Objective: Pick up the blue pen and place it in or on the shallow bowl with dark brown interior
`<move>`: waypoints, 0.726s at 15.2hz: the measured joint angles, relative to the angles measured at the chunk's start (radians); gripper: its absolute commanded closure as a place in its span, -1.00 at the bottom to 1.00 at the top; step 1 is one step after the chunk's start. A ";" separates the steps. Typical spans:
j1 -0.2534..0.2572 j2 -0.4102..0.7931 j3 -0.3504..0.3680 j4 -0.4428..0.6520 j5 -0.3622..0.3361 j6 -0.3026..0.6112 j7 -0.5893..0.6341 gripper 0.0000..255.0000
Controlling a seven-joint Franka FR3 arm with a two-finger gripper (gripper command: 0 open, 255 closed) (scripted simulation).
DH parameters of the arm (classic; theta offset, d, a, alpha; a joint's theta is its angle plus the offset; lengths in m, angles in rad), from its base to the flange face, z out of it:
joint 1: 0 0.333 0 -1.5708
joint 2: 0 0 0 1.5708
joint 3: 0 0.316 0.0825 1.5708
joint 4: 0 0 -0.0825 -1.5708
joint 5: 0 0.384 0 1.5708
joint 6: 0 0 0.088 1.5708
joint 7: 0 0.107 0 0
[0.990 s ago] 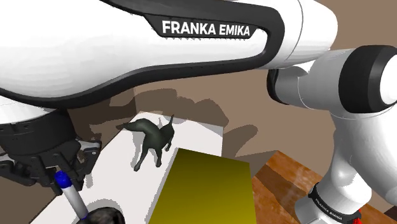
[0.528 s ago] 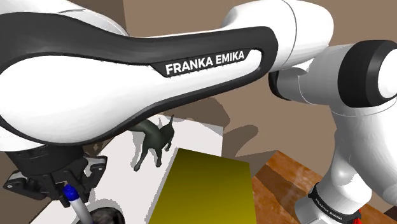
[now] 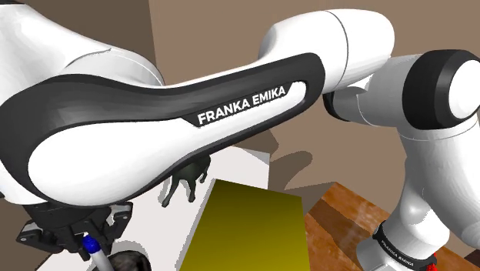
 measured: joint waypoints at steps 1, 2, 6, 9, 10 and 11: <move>0.000 0.000 0.000 -0.001 0.000 0.001 0.000 1.00; 0.000 0.000 0.000 -0.002 0.000 0.002 0.000 1.00; -0.001 0.000 0.000 -0.002 0.000 0.002 0.000 -1.00; -0.001 0.000 0.000 -0.002 0.000 0.002 0.000 -1.00; -0.001 0.000 0.000 -0.002 0.000 0.002 0.000 -1.00; -0.001 0.000 0.000 -0.002 0.000 0.002 0.000 -1.00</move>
